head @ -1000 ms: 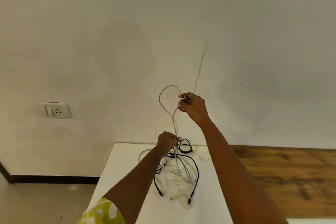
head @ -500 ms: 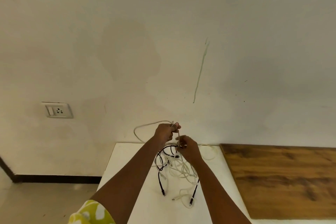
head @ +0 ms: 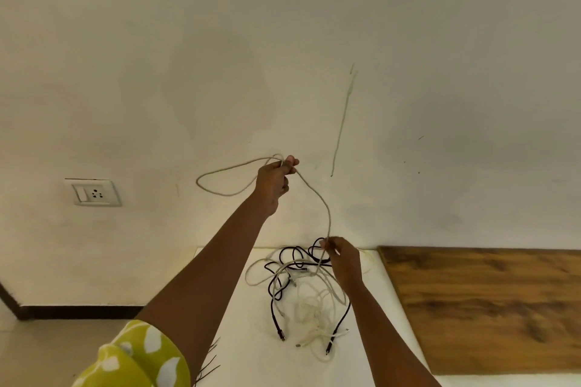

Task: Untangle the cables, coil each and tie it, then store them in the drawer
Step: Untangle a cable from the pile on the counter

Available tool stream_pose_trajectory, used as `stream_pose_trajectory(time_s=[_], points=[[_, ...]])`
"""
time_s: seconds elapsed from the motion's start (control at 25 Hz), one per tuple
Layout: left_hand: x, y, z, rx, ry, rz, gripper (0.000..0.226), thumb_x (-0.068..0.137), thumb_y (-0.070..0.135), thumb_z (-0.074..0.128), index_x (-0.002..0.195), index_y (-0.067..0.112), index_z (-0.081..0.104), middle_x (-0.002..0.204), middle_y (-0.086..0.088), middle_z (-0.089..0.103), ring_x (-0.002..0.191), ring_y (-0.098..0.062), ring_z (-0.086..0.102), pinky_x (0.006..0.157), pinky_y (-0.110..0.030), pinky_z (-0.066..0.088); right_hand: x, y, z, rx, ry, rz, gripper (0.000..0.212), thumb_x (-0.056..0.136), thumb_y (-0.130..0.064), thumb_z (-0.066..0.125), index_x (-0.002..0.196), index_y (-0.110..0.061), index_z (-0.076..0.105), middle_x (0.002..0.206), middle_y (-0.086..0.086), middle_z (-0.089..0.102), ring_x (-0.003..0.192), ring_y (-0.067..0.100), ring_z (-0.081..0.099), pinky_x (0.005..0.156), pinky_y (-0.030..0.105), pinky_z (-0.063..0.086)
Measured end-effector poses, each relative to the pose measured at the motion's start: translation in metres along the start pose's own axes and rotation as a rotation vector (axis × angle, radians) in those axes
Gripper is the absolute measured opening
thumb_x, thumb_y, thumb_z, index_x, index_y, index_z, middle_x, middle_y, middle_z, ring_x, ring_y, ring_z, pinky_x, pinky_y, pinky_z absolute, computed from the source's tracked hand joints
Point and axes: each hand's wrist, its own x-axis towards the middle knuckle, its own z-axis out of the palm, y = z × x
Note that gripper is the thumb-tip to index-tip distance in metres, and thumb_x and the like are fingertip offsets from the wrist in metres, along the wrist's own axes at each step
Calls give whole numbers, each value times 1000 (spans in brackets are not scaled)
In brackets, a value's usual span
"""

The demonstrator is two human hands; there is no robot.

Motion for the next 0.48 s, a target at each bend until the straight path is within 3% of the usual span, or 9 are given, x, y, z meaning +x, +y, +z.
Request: stream_pose_trajectory(time_s=[0.08,0.16,0.32,0.4,0.48], points=[[0,-6,-5,86,30,-63,25,96,24,54,106,4,65,74,1,55,34,-4,22,37,-15,19,8,-19,-8,192,-35,60,16,94,-3,50,88,-4,65,82,9,68,79,24,64,71,16,51],[-2,-14,-9,136,40,-131,24,98,25,49,107,7,62,74,1,54,40,-7,23,35,-15,19,13,-39,-15,329,-31,96,18,98,-13,44,90,-5,58,72,11,66,70,24,64,64,27,55],[-8,-27,-15,141,79,-213,21,101,26,42,98,12,58,69,1,47,49,-10,21,34,-15,20,27,-70,-31,568,13,159,25,101,-27,39,88,-13,56,57,3,61,54,13,62,55,25,54],[-11,-30,-17,149,68,-233,26,101,26,41,87,14,59,67,1,43,49,-10,20,34,-15,19,33,-73,-39,492,5,192,26,101,-26,41,92,-10,59,59,4,60,54,16,60,56,26,53],[-14,-31,-19,173,32,-248,27,101,28,42,84,15,59,65,1,40,45,-8,21,34,-15,17,37,-62,-46,239,-8,247,26,99,-19,41,98,-2,61,65,8,60,55,19,56,58,28,49]])
